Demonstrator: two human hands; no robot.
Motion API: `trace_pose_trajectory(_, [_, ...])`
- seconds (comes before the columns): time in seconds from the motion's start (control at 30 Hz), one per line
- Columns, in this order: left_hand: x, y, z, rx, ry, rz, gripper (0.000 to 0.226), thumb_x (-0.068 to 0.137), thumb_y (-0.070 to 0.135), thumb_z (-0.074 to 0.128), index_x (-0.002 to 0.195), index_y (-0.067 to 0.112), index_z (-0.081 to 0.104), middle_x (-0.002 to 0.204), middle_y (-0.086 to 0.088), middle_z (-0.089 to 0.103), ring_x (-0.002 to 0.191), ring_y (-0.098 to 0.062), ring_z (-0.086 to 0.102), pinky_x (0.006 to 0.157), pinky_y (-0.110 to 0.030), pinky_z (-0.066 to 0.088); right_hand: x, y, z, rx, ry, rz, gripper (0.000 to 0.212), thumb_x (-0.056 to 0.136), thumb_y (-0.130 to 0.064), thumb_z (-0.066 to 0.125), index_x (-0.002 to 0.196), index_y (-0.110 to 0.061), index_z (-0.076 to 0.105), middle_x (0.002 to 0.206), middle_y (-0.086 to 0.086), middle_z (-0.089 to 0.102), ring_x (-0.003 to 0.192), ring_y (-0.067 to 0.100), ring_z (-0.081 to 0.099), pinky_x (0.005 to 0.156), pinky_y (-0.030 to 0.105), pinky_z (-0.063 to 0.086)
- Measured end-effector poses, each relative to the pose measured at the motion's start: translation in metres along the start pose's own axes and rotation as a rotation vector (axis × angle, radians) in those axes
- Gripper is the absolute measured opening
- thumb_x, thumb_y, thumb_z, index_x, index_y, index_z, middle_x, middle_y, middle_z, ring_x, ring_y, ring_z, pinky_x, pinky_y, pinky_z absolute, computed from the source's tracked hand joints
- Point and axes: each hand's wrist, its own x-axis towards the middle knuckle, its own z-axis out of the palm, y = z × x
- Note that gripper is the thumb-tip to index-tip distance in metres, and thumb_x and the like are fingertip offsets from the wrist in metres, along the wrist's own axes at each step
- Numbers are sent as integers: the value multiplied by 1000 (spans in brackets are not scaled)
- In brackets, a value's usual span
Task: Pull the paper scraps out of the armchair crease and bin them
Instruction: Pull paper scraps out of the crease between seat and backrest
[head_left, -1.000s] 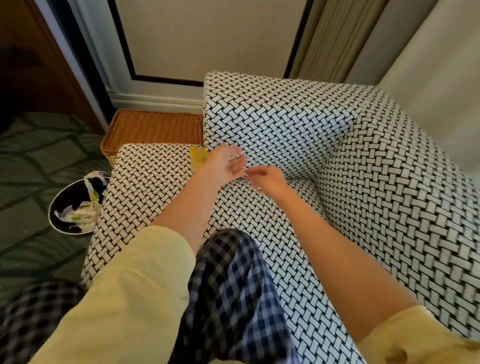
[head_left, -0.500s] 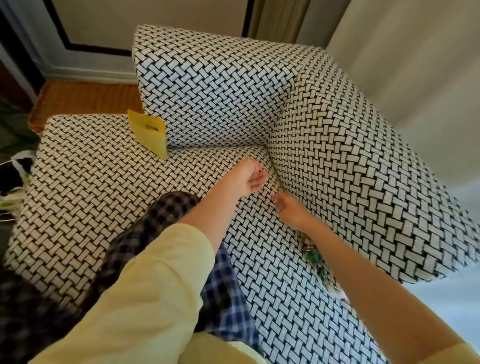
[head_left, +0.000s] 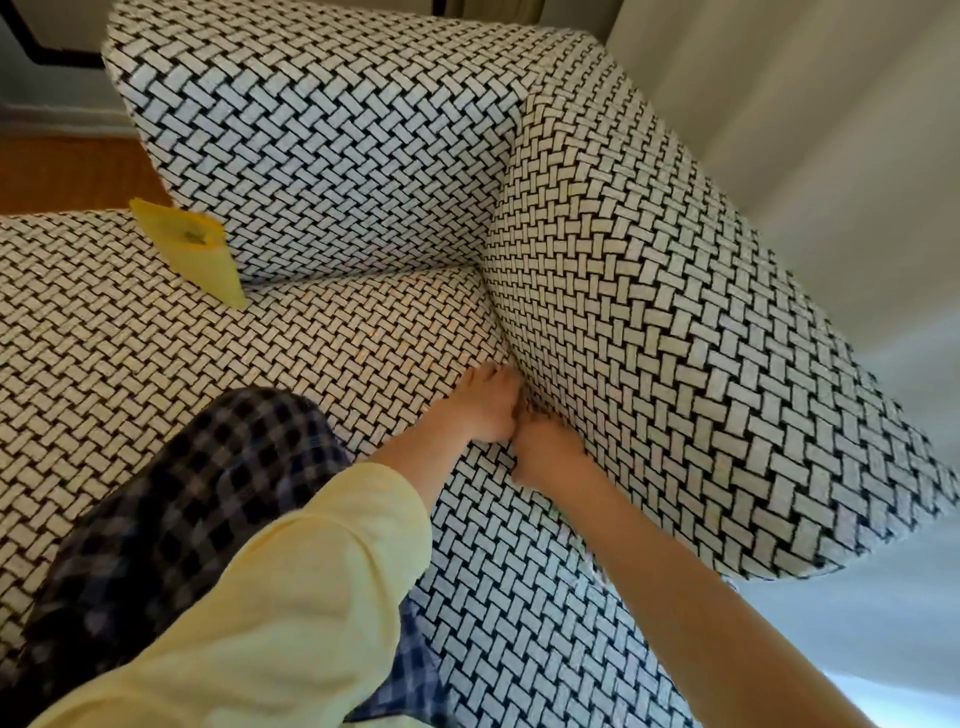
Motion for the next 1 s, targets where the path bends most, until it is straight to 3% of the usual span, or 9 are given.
trace_pose_trajectory(0.1, [15,-1,1,162,-110,57,59,96,28,37,150,20,13,158,0,3,144,-26,-6,115,-45,-6,5,-1,4,-9,61,26,67,95,-19,46,146,0,7,149,16,22,137,27,27,106,38,34])
trace_pose_trajectory(0.17, [23,2,-3,276,-133,61,59,94,29,39,149,21,17,158,0,6,145,-26,-4,116,-46,-5,8,-2,10,-89,100,7,60,96,-16,41,144,3,11,148,19,19,136,28,25,106,37,36])
trace_pose_trajectory(0.33, [43,19,-9,521,-176,-40,56,94,39,34,147,22,25,156,-4,7,144,-29,-3,114,-54,-1,20,-6,28,-300,196,89,53,97,-16,39,141,5,20,142,21,27,131,29,30,106,32,35])
trace_pose_trajectory(0.4, [46,23,-8,568,-200,-68,57,92,40,42,145,24,29,156,-6,7,143,-30,-3,113,-56,2,22,-6,29,-392,210,54,46,97,-18,40,138,-1,29,137,15,36,126,25,35,104,30,33])
trace_pose_trajectory(0.5, [46,24,-6,541,-199,-84,58,91,32,47,145,21,29,156,-8,5,143,-31,-4,112,-58,1,21,-1,26,-575,304,-30,42,95,-27,45,134,-14,39,128,4,45,117,19,38,100,26,31])
trace_pose_trajectory(0.67, [49,10,-5,410,-192,-38,61,91,20,38,149,18,16,157,-7,2,143,-29,-12,110,-55,-12,21,7,18,-557,377,-109,38,96,-22,38,133,-10,40,130,6,38,120,20,33,100,27,28])
trace_pose_trajectory(0.87, [52,7,-14,460,-230,73,59,93,30,35,148,23,16,157,-1,12,145,-22,-1,114,-51,-5,20,10,7,-577,356,-163,40,97,-23,34,133,-7,42,140,12,35,129,25,27,107,29,22])
trace_pose_trajectory(1.0, [57,4,-21,433,-254,91,57,91,27,36,147,23,22,155,1,19,145,-21,3,113,-52,-4,24,12,-1,-539,338,-225,38,98,-22,31,130,-7,45,137,10,40,129,25,28,109,28,19])
